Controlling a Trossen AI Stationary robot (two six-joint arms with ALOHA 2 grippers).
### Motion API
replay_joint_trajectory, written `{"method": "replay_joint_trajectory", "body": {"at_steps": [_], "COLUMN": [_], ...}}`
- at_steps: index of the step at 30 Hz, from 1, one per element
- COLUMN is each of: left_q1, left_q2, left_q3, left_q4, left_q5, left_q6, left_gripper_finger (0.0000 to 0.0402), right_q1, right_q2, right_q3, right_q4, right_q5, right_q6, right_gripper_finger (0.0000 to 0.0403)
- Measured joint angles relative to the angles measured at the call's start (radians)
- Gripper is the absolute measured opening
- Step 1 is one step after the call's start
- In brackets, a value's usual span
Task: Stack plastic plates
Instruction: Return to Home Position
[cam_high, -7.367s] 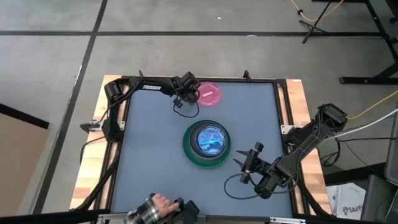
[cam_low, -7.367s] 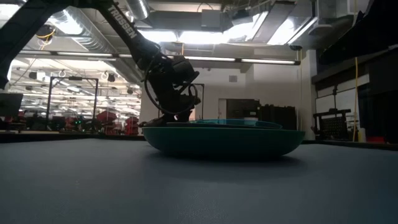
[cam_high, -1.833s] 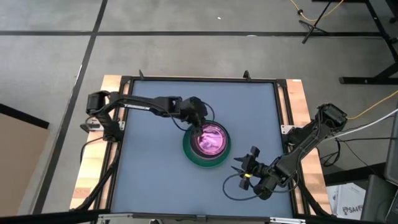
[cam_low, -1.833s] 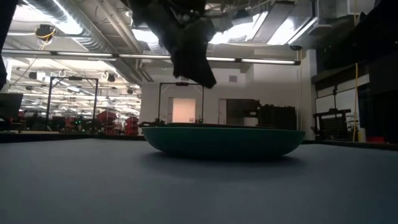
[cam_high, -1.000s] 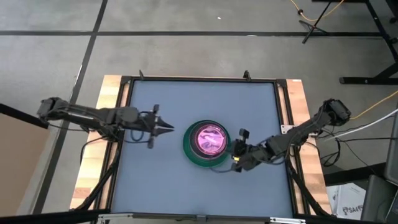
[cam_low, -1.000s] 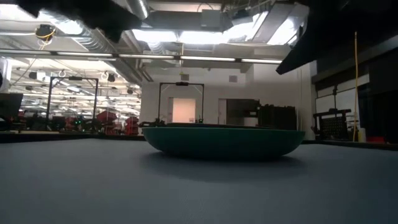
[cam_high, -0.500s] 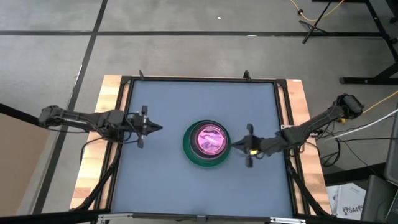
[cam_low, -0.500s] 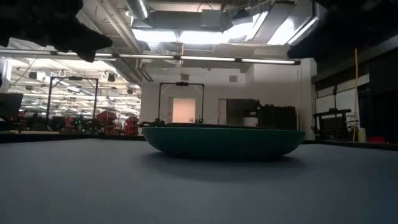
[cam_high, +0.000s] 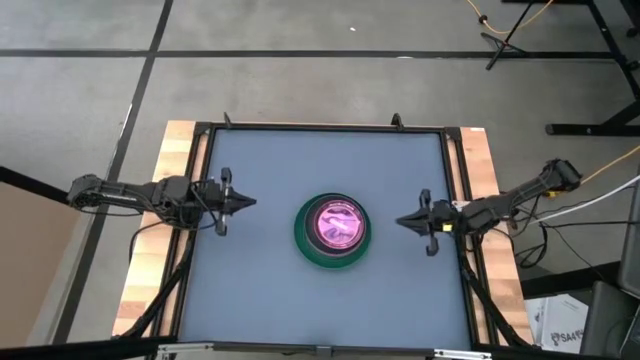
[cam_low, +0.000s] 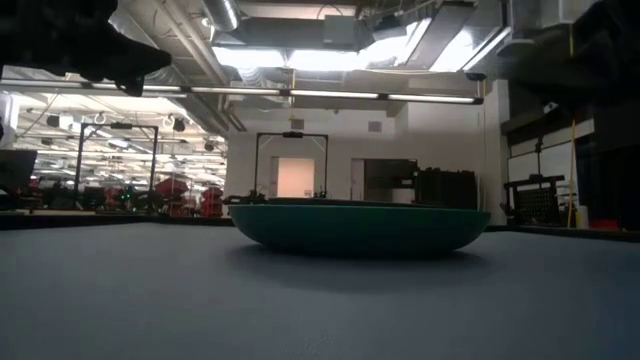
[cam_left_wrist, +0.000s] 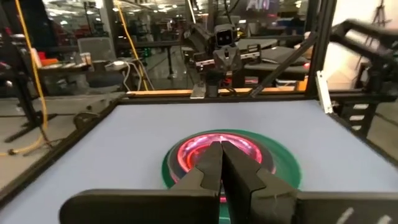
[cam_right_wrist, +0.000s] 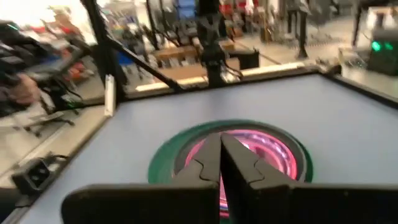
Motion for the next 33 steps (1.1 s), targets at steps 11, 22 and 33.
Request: {"method": "replay_joint_trajectory", "body": {"at_steps": [11,22,33], "left_q1": [0.001,0.001,0.002], "left_q2": [-0.006,-0.134,-0.260], "left_q3": [0.000,0.000,-0.032], "left_q4": [-0.002,-0.077,-0.150], "left_q5": [0.007,0.015,0.072], "left_q6": [-0.047,-0.039,-0.019], "left_gripper_finger": [0.0001,0.0001,0.0001], "right_q1": [-0.290,-0.607,-0.639], "right_q2": [-0.290,-0.354,-0.354], "right_q3": [-0.045,-0.045,-0.045], "right_q4": [-0.207,-0.235,-0.243], "right_q5": [-0.423,-0.713,-0.626], "right_q6": [-0.010,-0.013,0.002], "right_gripper_finger": [0.0001,0.0001,0.0001]}}
